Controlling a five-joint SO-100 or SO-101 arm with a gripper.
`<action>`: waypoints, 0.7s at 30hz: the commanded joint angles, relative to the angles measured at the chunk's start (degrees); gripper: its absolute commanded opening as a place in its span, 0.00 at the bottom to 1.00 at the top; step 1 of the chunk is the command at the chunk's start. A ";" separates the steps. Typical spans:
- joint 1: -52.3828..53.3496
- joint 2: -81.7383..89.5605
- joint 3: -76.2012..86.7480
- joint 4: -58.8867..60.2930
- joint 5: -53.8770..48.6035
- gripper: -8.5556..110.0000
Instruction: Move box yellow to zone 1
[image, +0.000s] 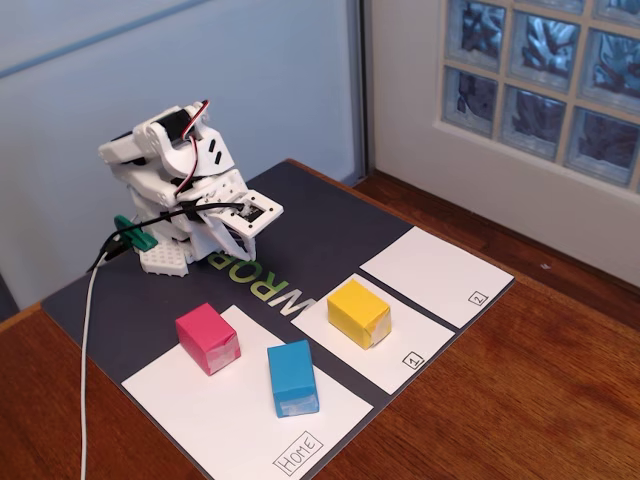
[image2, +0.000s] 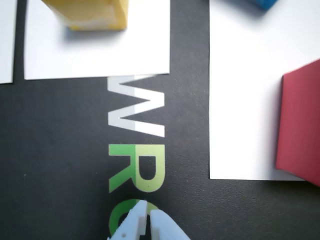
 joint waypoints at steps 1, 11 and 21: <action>1.23 2.37 1.76 0.09 -0.35 0.07; 2.37 6.59 8.35 -0.44 -3.34 0.08; 1.76 6.59 12.39 -2.02 -6.33 0.08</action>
